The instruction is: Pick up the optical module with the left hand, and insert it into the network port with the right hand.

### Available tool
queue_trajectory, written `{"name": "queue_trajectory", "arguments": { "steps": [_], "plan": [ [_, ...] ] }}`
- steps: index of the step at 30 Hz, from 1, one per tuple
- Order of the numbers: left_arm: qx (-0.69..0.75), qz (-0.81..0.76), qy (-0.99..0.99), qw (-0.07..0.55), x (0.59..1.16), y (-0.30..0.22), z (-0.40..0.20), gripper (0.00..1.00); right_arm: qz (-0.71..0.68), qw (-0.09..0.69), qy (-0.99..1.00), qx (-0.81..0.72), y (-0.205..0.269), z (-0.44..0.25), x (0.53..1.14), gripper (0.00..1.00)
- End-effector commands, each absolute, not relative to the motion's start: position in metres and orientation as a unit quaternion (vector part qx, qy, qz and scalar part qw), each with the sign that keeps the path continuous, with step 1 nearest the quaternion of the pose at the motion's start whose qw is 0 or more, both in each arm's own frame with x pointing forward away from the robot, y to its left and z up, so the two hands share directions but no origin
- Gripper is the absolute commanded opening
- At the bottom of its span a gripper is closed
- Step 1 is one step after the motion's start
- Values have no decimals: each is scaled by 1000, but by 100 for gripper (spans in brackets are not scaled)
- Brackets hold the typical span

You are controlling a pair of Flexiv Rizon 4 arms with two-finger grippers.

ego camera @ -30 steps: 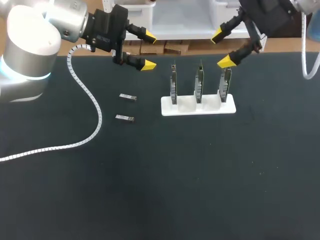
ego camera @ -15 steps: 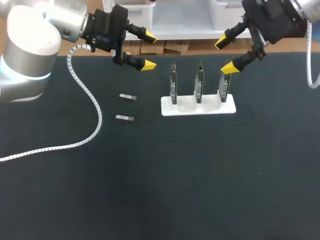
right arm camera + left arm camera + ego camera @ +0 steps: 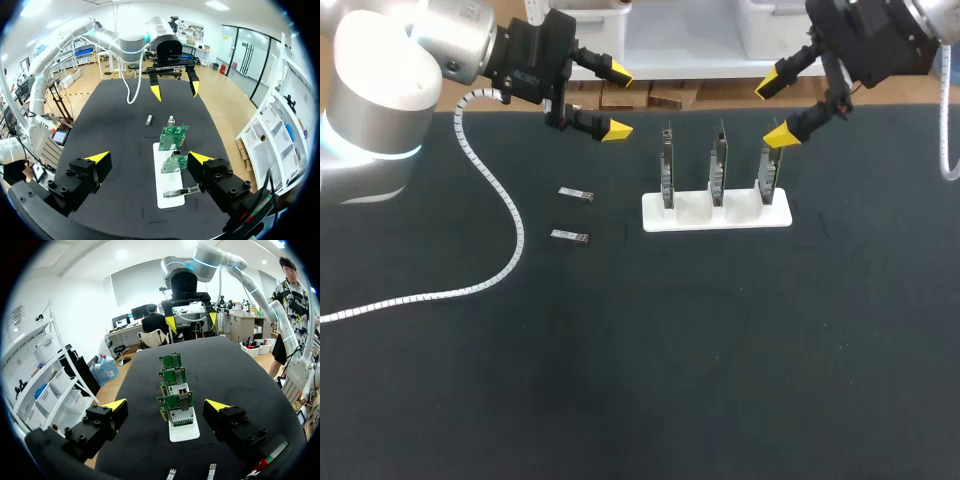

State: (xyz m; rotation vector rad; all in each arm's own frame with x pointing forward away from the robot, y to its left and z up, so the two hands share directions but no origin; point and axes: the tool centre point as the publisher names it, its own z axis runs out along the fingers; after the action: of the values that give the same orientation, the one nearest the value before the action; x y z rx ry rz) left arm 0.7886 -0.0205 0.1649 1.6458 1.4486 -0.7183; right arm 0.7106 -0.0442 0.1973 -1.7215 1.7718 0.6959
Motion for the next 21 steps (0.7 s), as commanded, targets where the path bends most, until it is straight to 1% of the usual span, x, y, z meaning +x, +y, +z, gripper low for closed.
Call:
{"name": "queue_trajectory", "arguments": {
  "steps": [1,13,21],
  "plan": [
    [654,-285,574,402,790,-21,165,100,281,268,643,-660,-43,194,709,100],
    [654,-285,574,402,790,-21,165,100,273,233,632,-687,-46,201,714,100],
    [654,-285,574,402,790,-21,165,100,269,237,635,-684,-49,202,714,100]
  ]
}}
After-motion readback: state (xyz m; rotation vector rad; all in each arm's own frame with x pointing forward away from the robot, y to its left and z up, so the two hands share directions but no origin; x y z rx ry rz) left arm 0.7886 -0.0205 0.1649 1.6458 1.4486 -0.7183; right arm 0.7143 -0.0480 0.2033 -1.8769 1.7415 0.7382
